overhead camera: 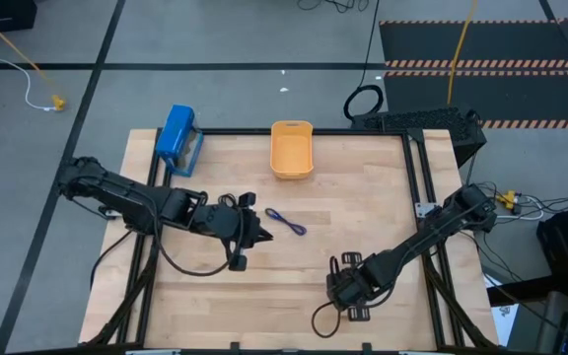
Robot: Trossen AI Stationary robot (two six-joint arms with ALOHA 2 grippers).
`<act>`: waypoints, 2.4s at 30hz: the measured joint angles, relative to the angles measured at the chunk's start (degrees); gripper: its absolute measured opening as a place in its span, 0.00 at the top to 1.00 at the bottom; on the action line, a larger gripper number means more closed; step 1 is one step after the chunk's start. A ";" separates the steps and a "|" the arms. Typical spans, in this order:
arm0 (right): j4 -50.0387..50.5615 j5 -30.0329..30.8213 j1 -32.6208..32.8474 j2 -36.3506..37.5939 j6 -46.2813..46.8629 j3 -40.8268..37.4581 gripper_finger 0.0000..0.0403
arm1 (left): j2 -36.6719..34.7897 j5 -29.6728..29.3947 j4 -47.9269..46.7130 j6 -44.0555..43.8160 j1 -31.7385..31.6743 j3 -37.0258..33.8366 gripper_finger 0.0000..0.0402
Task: Pick and place USB-C Cables
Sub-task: Put the bottom black charger cable into the yellow bin
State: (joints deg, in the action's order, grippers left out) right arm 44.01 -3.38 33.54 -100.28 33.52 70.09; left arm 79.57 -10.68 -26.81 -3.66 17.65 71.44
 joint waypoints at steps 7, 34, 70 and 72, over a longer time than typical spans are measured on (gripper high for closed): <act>-5.49 -1.33 -0.04 0.00 -2.20 -4.36 0.62 | 0.00 0.00 0.13 0.13 -0.02 0.00 0.94; -12.63 -1.61 -0.47 1.97 -4.21 -9.96 0.94 | -0.02 0.07 0.12 0.19 -0.03 0.00 0.94; 39.94 -2.46 -15.97 2.33 -16.30 31.82 0.96 | -0.02 0.09 0.13 -0.46 0.07 0.00 0.94; 42.38 -2.54 -16.79 2.33 -16.68 34.33 0.96 | -0.02 0.07 0.12 -1.00 0.07 0.00 0.94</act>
State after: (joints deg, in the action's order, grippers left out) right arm 86.39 -5.91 16.75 -97.95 16.84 104.43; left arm 79.55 -10.60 -26.69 -4.66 17.72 71.44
